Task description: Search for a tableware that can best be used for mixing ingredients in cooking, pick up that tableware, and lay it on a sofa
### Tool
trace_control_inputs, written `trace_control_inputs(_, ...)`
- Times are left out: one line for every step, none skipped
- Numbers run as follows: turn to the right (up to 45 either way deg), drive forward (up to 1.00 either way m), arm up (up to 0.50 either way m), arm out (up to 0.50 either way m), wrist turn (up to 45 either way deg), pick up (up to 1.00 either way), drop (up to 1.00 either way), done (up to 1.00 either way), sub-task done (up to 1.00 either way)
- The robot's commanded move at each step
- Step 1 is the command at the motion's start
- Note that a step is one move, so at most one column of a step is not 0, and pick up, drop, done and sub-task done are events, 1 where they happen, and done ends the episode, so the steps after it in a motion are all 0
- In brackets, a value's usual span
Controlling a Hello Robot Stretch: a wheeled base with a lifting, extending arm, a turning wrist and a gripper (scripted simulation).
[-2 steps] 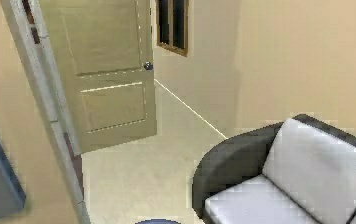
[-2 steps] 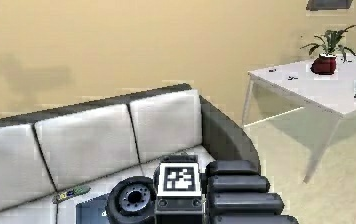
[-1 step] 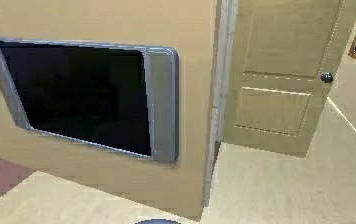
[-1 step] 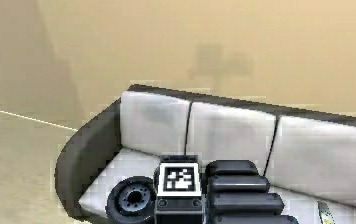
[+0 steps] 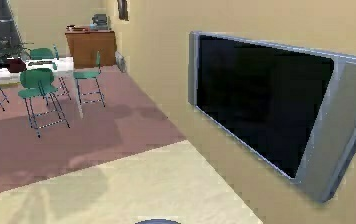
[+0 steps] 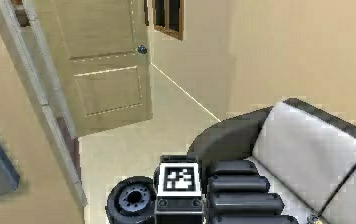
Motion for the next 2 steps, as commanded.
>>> trace_control_inputs(-45.0, 0.00, 0.00, 0.00, 0.0, 0.00, 0.00, 0.00, 0.00)
trace_control_inputs(-6.0, 0.00, 0.00, 0.00, 0.0, 0.00, 0.00, 0.00, 0.00)
